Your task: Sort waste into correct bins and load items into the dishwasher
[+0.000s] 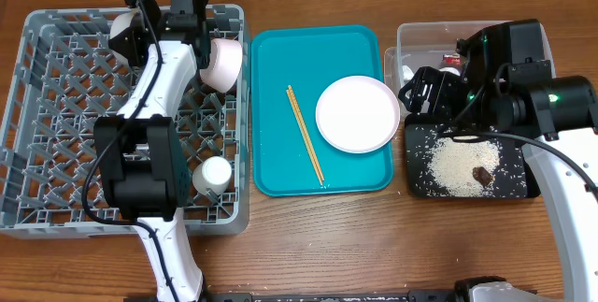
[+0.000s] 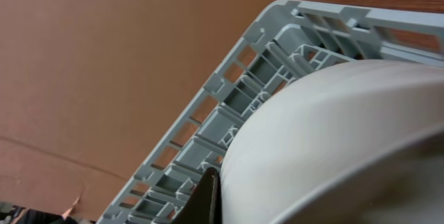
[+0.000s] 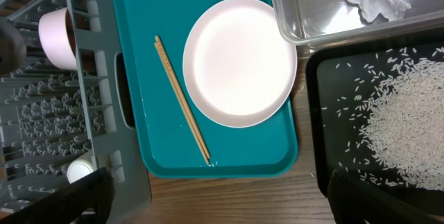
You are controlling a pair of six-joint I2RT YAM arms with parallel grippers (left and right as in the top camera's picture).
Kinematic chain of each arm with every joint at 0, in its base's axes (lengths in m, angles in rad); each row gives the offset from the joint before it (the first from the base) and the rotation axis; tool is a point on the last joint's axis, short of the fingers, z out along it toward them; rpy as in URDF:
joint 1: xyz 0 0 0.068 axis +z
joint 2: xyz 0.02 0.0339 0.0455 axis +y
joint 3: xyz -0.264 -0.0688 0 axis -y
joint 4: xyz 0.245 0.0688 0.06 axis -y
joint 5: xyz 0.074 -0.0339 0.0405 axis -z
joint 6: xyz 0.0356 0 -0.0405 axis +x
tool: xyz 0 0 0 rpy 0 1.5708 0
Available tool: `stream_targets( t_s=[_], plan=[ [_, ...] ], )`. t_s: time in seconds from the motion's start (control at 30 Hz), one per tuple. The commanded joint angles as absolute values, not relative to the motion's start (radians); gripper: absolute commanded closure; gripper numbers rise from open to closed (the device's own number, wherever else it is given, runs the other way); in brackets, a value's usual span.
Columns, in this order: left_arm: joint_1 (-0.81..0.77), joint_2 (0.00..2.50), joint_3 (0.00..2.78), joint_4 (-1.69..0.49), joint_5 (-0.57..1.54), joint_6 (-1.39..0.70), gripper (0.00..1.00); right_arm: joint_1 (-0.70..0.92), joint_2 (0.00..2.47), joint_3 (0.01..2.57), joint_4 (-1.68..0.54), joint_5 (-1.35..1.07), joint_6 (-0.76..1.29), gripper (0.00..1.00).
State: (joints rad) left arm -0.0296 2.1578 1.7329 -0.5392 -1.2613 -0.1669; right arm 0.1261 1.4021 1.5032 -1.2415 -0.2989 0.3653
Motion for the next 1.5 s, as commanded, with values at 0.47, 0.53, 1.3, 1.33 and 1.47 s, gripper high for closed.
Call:
stream_targets(
  t_s=[0.47,0.53,1.3,1.33,1.47],
  plan=[
    [-0.050,2.207,1.723,-0.576,-1.215,-0.200,0.96,0.124,1.404,1.505,-1.237,-0.288,0.358,0.00],
    [-0.075,2.207,1.723,-0.593,-1.192,-0.199,0.95,0.124,1.404,1.505,-1.237,-0.288,0.358,0.00],
    [-0.150,2.176,1.766,-0.696,-1.036,-0.044,0.00,0.124,1.404,1.505,-1.237,-0.289,0.358,0.00],
    [-0.154,2.167,1.772,-0.703,-1.030,-0.043,0.00,0.124,1.404,1.505,-1.237,-0.288,0.358,0.00],
    [-0.163,2.134,1.782,-0.724,-0.968,-0.005,0.00,0.124,1.404,1.505,-1.237,-0.288,0.358,0.00]
  ],
)
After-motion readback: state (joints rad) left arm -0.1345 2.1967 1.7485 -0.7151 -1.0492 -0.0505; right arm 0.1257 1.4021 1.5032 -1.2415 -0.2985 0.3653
